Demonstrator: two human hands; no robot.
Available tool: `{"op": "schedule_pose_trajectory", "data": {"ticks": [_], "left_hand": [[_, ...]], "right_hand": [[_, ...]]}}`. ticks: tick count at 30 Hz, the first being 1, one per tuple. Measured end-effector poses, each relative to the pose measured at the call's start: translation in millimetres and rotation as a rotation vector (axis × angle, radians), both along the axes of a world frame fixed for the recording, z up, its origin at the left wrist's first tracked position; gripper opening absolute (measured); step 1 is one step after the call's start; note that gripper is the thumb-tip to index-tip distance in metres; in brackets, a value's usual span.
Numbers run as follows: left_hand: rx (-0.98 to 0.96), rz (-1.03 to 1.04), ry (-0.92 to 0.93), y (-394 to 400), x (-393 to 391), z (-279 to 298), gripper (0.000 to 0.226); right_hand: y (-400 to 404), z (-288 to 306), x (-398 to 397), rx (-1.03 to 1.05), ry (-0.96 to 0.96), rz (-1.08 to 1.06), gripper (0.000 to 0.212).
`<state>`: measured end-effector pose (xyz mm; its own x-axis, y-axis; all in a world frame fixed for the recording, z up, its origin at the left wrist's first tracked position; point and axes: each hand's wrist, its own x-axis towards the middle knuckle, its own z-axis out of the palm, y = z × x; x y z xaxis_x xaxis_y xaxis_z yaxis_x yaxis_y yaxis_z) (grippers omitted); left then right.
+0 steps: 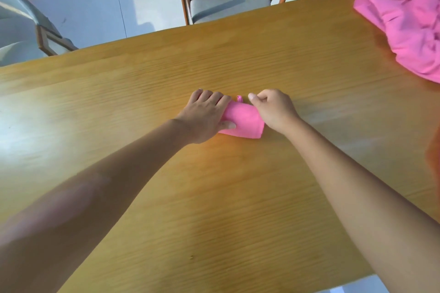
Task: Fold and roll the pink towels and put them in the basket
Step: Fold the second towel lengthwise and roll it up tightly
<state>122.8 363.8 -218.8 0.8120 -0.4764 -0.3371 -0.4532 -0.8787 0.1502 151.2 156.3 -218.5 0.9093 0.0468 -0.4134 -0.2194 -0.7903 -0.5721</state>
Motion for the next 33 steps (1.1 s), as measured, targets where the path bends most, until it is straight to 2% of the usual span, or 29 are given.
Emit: {"op": "schedule_pose_trajectory", "data": {"ticks": [3, 6, 11, 13, 17, 22, 25, 28, 30, 33], "left_hand": [[0.029, -0.028, 0.18, -5, 22, 10, 0.07], [-0.013, -0.034, 0.34, -7, 37, 16, 0.069], [-0.111, -0.05, 0.391, -11, 46, 15, 0.072], [-0.154, -0.062, 0.379, -12, 44, 14, 0.069], [-0.136, -0.11, 0.293, -17, 28, 11, 0.068], [-0.144, -0.139, 0.259, -15, 8, 8, 0.077], [-0.158, -0.139, 0.197, -13, 0, 7, 0.081], [-0.228, -0.08, 0.153, -14, -12, 9, 0.064], [-0.341, -0.014, 0.155, -17, -20, 15, 0.058], [-0.605, 0.176, 0.24, -24, -33, 29, 0.072]], "right_hand": [[12, -1, 26, -0.087, 0.166, 0.009, 0.056], [26, -2, 45, -0.167, 0.258, 0.11, 0.038], [29, -6, 50, -0.159, 0.291, 0.123, 0.019], [20, -9, 47, 0.066, 0.365, 0.031, 0.012], [-1, -13, 34, 0.667, 0.549, -0.238, 0.012], [-15, -20, 15, 1.127, 0.654, -0.477, 0.012], [-16, -23, 2, 1.236, 0.624, -0.48, 0.018], [-18, -25, -7, 1.19, 0.55, -0.392, 0.03], [-20, -24, -9, 1.181, 0.526, -0.375, 0.031], [-28, -14, -6, 1.17, 0.454, -0.393, 0.03]]}}
